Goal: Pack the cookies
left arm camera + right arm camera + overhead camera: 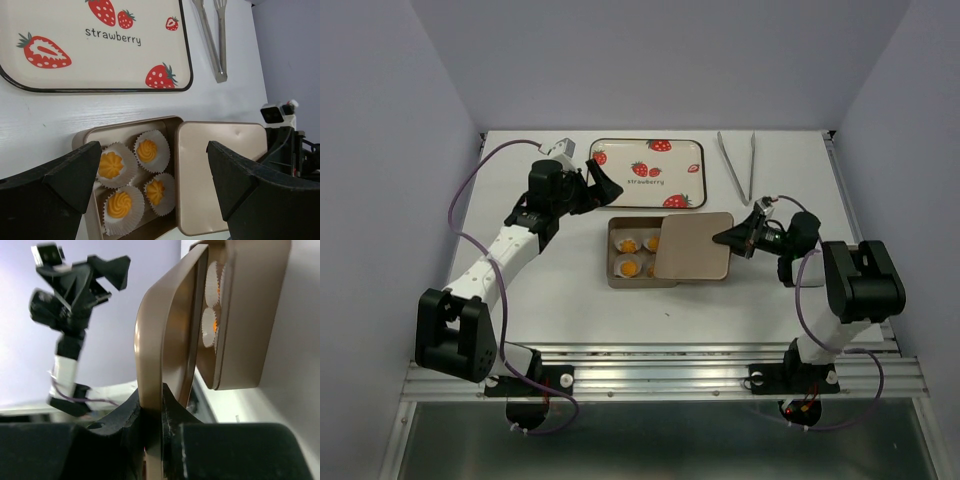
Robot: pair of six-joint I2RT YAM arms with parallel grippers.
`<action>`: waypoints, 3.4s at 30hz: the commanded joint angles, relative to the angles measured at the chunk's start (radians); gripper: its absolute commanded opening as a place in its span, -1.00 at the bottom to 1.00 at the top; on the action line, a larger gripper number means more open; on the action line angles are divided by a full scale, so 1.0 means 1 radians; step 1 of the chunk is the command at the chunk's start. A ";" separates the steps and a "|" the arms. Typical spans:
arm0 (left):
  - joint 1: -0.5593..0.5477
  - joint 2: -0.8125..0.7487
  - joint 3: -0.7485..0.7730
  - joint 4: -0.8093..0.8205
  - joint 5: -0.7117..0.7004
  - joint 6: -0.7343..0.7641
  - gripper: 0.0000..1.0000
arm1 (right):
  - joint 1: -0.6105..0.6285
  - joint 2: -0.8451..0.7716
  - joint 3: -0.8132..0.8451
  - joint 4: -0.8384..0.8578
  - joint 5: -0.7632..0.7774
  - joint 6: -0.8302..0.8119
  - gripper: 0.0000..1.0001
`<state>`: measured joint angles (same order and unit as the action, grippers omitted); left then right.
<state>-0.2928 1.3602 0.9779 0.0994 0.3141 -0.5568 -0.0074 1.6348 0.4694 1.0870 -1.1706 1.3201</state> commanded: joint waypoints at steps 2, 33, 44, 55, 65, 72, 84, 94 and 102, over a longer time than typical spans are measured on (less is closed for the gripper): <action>0.001 0.000 0.013 0.026 0.022 0.032 0.98 | -0.009 0.175 0.017 0.728 -0.047 0.380 -0.79; 0.003 0.080 0.034 0.019 0.043 0.074 0.98 | 0.021 0.294 0.051 0.492 -0.084 0.027 -0.33; 0.003 0.139 0.054 0.005 0.054 0.093 0.98 | 0.079 0.114 0.218 -0.494 0.091 -0.611 -0.30; 0.003 0.149 0.051 0.003 0.060 0.101 0.98 | 0.109 0.154 0.278 -0.547 0.103 -0.647 -0.24; 0.003 0.180 0.036 0.005 0.069 0.095 0.98 | 0.159 0.198 0.330 -0.596 0.163 -0.671 -0.11; 0.003 0.185 0.016 0.013 0.079 0.087 0.98 | 0.182 0.200 0.345 -0.613 0.221 -0.671 0.00; 0.003 0.174 -0.042 0.026 0.094 0.064 0.98 | 0.250 0.157 0.365 -0.659 0.368 -0.616 0.04; 0.003 0.165 -0.107 0.029 0.089 0.035 0.98 | 0.268 0.125 0.382 -0.696 0.446 -0.568 0.04; 0.000 0.157 -0.130 0.056 0.115 0.021 0.98 | 0.307 0.117 0.423 -0.774 0.483 -0.607 0.05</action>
<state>-0.2928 1.5528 0.8574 0.1108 0.3988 -0.5323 0.2741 1.7988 0.8356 0.3489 -0.7322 0.7448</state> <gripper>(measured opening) 0.986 0.523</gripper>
